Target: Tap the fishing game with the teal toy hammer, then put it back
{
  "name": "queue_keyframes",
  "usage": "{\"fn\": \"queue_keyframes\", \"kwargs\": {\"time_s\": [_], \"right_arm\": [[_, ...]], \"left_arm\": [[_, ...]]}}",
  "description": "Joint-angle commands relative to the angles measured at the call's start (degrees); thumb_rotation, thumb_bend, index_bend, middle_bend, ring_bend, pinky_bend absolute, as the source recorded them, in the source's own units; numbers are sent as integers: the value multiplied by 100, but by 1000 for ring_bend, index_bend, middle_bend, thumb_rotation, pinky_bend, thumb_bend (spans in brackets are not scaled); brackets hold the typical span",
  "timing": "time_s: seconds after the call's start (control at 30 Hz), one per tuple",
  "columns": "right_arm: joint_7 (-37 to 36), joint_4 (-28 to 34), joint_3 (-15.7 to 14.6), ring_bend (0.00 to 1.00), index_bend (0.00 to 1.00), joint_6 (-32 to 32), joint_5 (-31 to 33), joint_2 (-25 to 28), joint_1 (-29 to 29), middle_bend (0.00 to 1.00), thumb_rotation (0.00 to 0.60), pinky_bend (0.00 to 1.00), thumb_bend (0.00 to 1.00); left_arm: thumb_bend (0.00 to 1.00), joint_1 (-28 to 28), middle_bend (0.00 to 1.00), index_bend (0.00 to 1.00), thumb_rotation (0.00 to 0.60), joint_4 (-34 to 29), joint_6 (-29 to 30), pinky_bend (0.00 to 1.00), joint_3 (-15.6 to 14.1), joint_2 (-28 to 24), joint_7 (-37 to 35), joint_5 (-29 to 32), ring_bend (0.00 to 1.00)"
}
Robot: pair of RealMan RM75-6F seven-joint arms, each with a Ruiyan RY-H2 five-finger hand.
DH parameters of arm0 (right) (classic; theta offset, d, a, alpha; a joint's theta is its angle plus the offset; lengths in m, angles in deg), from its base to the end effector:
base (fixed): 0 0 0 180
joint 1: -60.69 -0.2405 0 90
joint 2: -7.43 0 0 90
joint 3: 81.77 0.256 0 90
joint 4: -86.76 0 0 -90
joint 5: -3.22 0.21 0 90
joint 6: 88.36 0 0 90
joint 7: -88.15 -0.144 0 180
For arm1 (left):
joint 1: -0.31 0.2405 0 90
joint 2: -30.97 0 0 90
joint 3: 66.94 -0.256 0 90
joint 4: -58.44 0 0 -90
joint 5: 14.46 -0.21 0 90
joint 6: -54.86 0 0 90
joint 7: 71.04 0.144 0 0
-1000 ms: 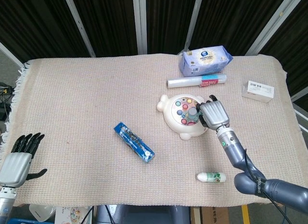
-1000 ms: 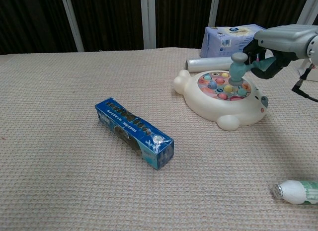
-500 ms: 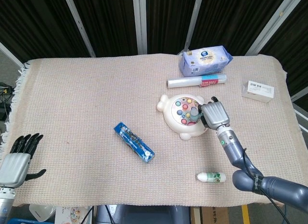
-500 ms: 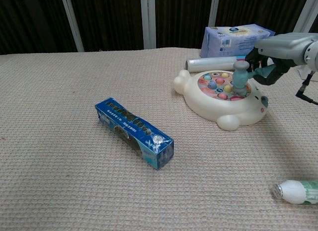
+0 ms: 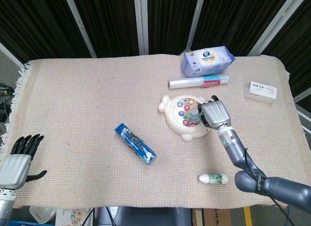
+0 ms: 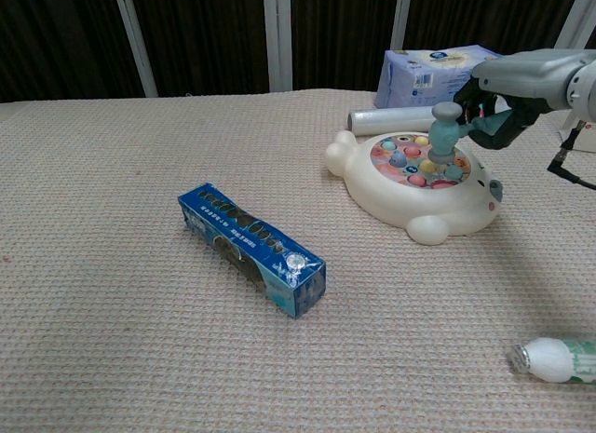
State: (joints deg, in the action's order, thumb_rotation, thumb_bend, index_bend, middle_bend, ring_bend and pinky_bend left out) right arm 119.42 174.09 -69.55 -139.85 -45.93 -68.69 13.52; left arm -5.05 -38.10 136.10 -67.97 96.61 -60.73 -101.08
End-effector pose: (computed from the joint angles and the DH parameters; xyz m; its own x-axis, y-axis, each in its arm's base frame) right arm -0.1640 -0.3915 0.0597 0.6102 -0.2012 0.7663 -0.7876 -0.2586 0.5593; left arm -0.2990 0.1665 0.1256 0.4726 0.1343 0.8710 0.8811 -0.0529 -0.4699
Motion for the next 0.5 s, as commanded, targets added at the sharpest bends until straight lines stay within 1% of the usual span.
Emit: {"fn": "queue_keyframes", "kwargs": {"time_s": [0.03, 0.23, 0.5], "right_arm": [[116, 37, 51, 521, 886, 20, 161, 28, -118, 748, 600, 178, 717], [301, -42, 47, 521, 886, 53, 419, -39, -283, 748, 600, 178, 717], [501, -256, -125, 521, 886, 96, 685, -239, -417, 748, 600, 178, 717]], "left_arm": [[80, -4, 35, 31, 600, 4, -10, 0, -2, 3, -5, 6, 0], [80, -3, 35, 31, 600, 23, -35, 0, -2, 8, -20, 48, 0], [80, -12, 35, 31, 600, 53, -67, 0, -2, 16, -38, 80, 0]]}}
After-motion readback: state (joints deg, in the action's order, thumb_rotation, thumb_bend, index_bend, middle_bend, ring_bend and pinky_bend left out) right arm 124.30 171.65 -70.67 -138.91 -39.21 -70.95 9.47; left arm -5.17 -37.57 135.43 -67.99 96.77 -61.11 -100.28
